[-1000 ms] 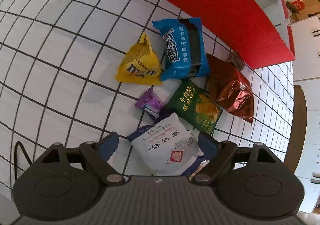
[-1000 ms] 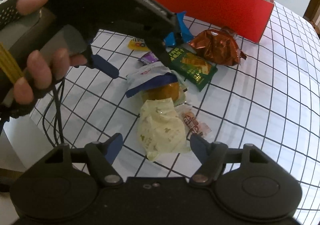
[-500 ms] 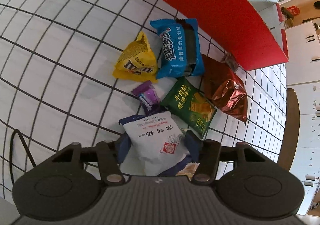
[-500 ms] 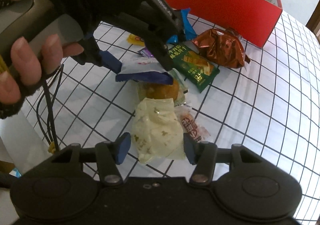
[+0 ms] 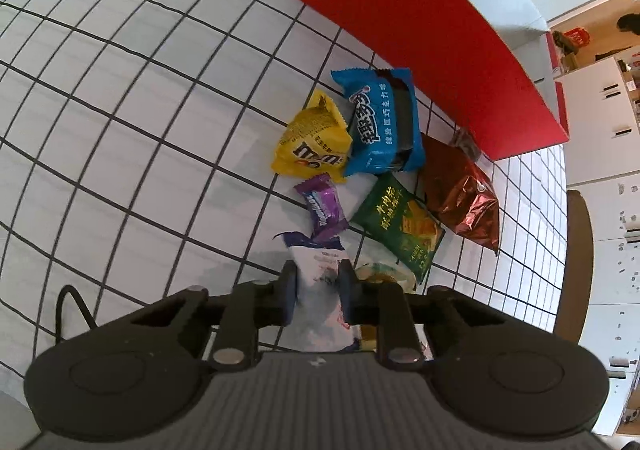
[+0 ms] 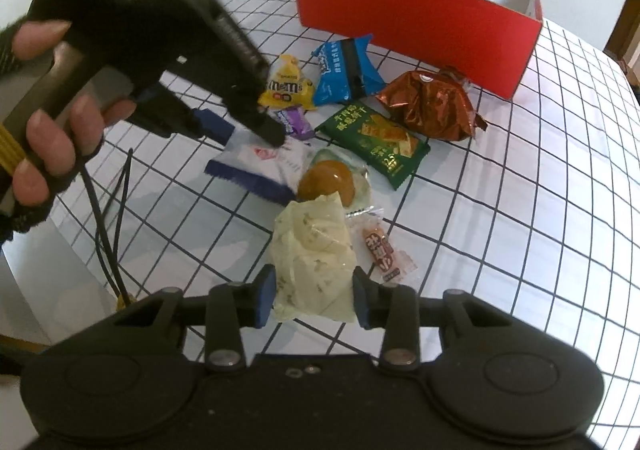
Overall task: Organize snacks
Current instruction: 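Grasp the white pack with left tool while right grasps cream bun bag, then carry white pack and cream bun bag into the red box with both tools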
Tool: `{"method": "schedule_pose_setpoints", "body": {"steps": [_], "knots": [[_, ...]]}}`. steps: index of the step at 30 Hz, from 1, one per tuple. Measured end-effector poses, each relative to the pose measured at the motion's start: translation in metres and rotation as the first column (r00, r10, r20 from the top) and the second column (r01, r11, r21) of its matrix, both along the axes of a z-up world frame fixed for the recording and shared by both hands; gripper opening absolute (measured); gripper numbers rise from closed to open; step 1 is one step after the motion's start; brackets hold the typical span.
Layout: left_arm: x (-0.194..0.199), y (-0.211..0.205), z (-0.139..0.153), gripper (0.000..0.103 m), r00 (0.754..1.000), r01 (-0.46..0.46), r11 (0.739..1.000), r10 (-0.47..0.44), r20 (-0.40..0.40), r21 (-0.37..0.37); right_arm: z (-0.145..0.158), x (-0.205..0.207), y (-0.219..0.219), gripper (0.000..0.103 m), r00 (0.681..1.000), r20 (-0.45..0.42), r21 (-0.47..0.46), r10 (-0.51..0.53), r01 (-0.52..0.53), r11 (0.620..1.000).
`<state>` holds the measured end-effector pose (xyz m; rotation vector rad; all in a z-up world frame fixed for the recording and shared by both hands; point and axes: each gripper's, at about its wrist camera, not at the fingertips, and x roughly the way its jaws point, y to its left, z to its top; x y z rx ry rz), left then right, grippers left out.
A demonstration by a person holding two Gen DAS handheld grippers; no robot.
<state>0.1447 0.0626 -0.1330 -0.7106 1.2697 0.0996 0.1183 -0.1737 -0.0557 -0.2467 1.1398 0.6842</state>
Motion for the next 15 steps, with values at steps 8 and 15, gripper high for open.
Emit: {"method": "schedule_pose_setpoints", "body": {"steps": [8,15], "knots": [[-0.013,0.001,0.018,0.015,0.997,0.027,0.998,-0.031,0.072,0.052,0.015,0.000,-0.007,0.037,0.998,-0.003,0.055,-0.059,0.059,0.997],[-0.021,0.002,0.043,0.015,0.990,0.040,0.995,-0.052,0.133,0.093,0.031,0.009,-0.016,0.037,0.993,0.008,0.090,-0.117,0.116,0.989]]}}
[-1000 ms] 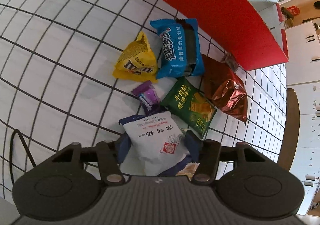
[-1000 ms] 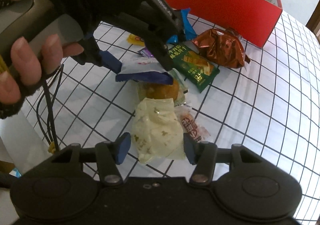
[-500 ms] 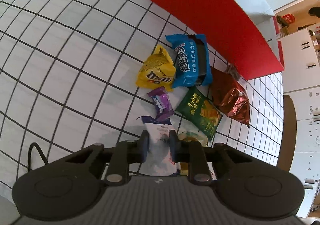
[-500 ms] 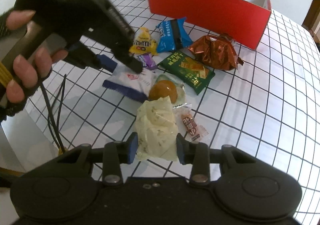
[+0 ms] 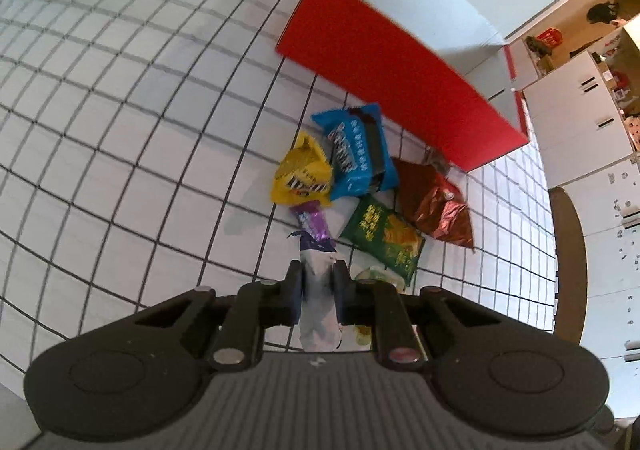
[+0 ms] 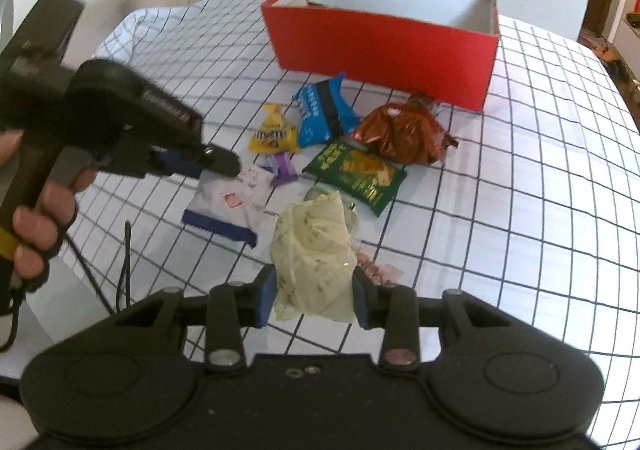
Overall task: Organize snacks
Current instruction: 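Carry white pack and cream bun bag into the red box with both tools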
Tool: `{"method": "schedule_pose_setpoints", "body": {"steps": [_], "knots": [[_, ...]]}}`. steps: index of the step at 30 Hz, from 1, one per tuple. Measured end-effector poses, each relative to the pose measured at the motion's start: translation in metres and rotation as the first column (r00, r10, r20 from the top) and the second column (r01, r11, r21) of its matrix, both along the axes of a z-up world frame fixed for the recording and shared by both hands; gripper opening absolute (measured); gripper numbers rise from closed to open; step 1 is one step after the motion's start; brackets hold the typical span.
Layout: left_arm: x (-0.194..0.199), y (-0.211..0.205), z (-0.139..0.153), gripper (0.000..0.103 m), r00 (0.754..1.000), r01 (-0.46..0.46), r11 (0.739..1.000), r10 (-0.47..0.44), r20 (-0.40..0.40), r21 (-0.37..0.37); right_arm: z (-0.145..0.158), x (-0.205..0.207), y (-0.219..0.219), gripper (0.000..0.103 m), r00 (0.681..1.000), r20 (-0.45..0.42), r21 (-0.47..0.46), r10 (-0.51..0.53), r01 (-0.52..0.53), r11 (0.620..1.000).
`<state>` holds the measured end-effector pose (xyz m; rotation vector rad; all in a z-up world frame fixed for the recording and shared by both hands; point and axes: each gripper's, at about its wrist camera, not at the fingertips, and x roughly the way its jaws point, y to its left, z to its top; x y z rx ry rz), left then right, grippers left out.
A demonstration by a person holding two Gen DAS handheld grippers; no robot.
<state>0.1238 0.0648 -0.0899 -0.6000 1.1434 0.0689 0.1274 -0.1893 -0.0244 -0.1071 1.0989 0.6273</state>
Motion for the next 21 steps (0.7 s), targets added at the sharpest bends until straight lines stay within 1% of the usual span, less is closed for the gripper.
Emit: {"method": "schedule_pose_setpoints", "body": {"steps": [7,12,21], "knots": [[0.006,-0.001,0.033,0.015,0.998,0.030,0.998,-0.032,0.047,0.052,0.023,0.021,-0.003,0.037,0.998,0.042,0.037,-0.043,0.041,0.998],[0.018,0.000,0.057,0.015,0.995,0.038,0.997,-0.045,0.086,0.072,0.042,0.041,-0.004,0.037,0.994,0.077,0.068,-0.072,0.067,0.995],[0.054,-0.002,0.102,0.015,0.982,0.052,0.989,-0.076,0.174,0.139,0.071,0.087,-0.001,0.037,0.982,0.157,0.102,-0.105,0.090,0.991]]}}
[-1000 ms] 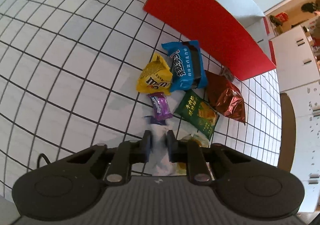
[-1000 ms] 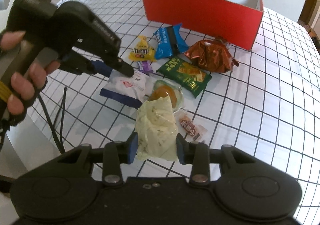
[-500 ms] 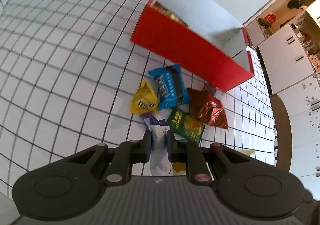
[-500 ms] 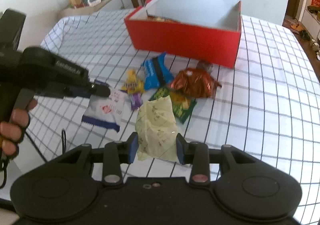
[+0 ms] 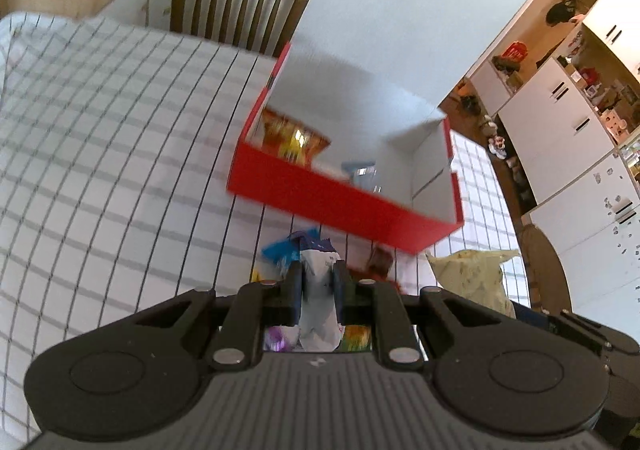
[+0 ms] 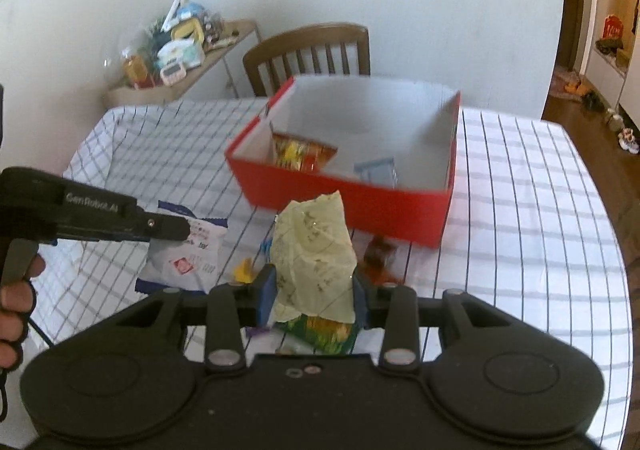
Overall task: Organize snacks
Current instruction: 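Carry white pack and cream bun bag into the red box with both tools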
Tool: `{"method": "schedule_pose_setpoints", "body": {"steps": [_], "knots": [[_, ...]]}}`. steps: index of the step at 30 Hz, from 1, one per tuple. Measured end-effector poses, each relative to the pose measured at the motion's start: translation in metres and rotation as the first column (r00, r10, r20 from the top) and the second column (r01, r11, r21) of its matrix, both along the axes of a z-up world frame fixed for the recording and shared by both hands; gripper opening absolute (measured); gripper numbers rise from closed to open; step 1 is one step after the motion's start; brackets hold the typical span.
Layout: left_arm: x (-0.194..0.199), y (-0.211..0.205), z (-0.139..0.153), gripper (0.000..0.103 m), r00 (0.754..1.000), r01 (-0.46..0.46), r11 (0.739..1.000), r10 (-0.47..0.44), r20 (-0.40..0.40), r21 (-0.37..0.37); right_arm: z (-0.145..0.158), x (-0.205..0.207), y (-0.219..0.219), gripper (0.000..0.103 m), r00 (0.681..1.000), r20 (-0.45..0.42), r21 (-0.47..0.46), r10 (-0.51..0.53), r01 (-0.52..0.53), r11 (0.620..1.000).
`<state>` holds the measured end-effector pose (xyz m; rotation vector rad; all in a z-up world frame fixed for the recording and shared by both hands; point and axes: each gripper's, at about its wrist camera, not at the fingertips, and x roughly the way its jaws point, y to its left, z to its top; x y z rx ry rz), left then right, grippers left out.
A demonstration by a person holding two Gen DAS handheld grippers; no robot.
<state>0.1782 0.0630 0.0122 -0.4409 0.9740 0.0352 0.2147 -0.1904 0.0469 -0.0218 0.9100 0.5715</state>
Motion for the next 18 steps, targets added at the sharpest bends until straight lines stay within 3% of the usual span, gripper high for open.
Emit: {"method": "schedule_pose_setpoints", "body": {"steps": [8,18], "knots": [[0.047,0.000,0.020,0.015,1.000,0.010,0.998,-0.012,0.028,0.064,0.014,0.045,0.008,0.037,0.999,0.036,0.003,-0.025,0.025,1.000],[0.105,-0.006,0.024,0.015,1.000,0.015,0.982,-0.019,0.018,0.187,0.003,0.100,0.025,0.038,0.998,0.028,-0.008,-0.059,0.059,0.998]]}}
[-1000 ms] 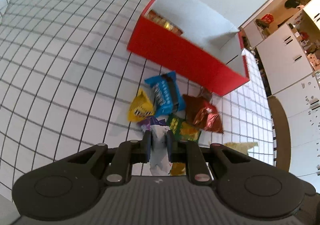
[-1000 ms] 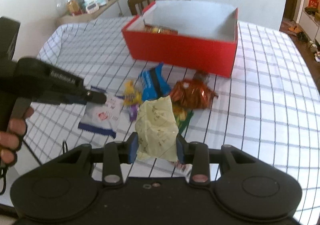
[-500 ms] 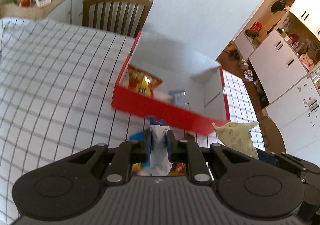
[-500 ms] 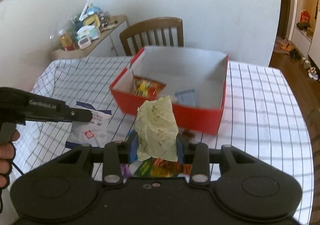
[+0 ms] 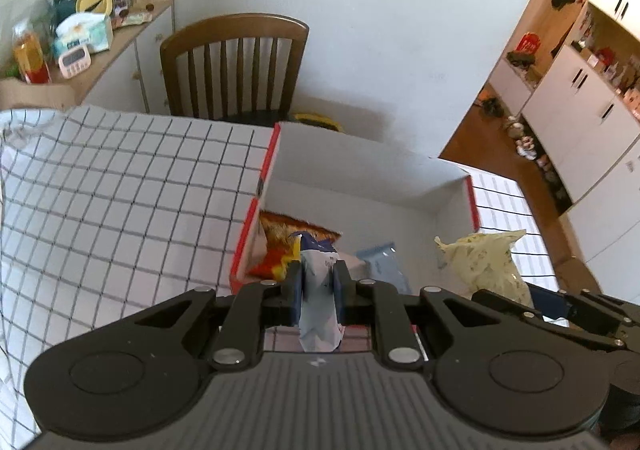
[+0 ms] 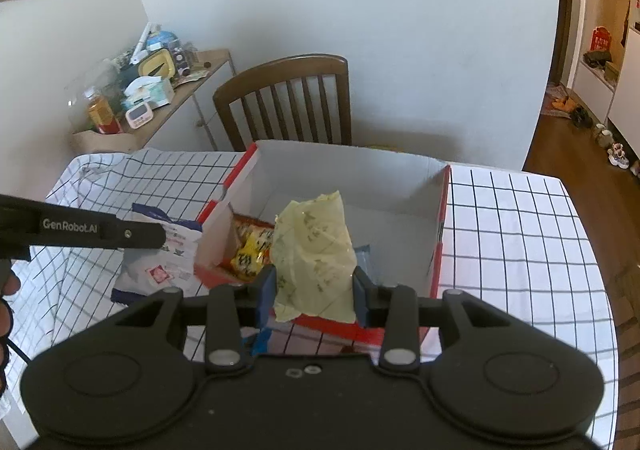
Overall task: Organize snacks
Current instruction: 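Carry white pack and cream bun bag into the red box with both tools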
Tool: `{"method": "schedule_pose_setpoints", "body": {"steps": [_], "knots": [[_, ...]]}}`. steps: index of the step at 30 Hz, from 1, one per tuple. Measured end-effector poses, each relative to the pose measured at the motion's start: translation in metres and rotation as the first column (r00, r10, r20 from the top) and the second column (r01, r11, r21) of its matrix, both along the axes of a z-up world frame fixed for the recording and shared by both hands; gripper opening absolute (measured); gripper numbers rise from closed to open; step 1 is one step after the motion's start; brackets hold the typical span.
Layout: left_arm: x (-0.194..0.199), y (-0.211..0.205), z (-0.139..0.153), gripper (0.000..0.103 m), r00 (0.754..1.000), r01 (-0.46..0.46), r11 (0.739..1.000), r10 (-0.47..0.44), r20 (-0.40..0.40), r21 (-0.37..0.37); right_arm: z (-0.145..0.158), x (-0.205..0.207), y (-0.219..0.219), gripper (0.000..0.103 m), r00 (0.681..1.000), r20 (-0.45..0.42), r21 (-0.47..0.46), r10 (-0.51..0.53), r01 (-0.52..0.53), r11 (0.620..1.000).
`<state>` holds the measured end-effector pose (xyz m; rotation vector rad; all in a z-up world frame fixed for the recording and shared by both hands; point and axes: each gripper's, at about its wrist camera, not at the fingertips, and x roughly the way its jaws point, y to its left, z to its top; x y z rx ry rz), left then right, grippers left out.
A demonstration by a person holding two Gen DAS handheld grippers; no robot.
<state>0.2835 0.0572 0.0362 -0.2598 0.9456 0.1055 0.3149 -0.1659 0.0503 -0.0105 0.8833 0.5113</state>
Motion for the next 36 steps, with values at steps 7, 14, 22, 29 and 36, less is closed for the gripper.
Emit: {"method": "schedule_pose_setpoints", "body": {"steps": [7,14,22,29,36], "knots": [[0.044,-0.002,-0.017,0.015,0.999,-0.001,1.000,0.003,-0.043,0.030,-0.016,0.037,0.009,0.037,0.999,-0.029,-0.009,-0.022,0.021,1.000],[0.080,-0.005,-0.043,0.015,0.996,0.020,0.998,-0.014,-0.093,0.065,-0.044,0.069,0.012,0.038,0.994,-0.097,-0.025,-0.039,0.037,0.999],[0.106,-0.013,-0.079,0.015,0.984,0.053,0.995,-0.038,-0.172,0.086,-0.080,0.089,0.024,0.031,0.986,-0.162,-0.086,-0.036,0.022,0.996],[0.113,-0.020,-0.101,0.015,0.973,0.096,0.992,-0.077,-0.218,0.077,-0.098,0.090,0.028,0.030,0.978,-0.207,-0.110,-0.009,-0.014,0.994],[0.106,-0.024,-0.105,0.016,0.969,0.111,0.992,-0.095,-0.229,0.061,-0.097,0.086,0.019,0.035,0.975,-0.221,-0.111,-0.018,-0.007,0.994]]}}
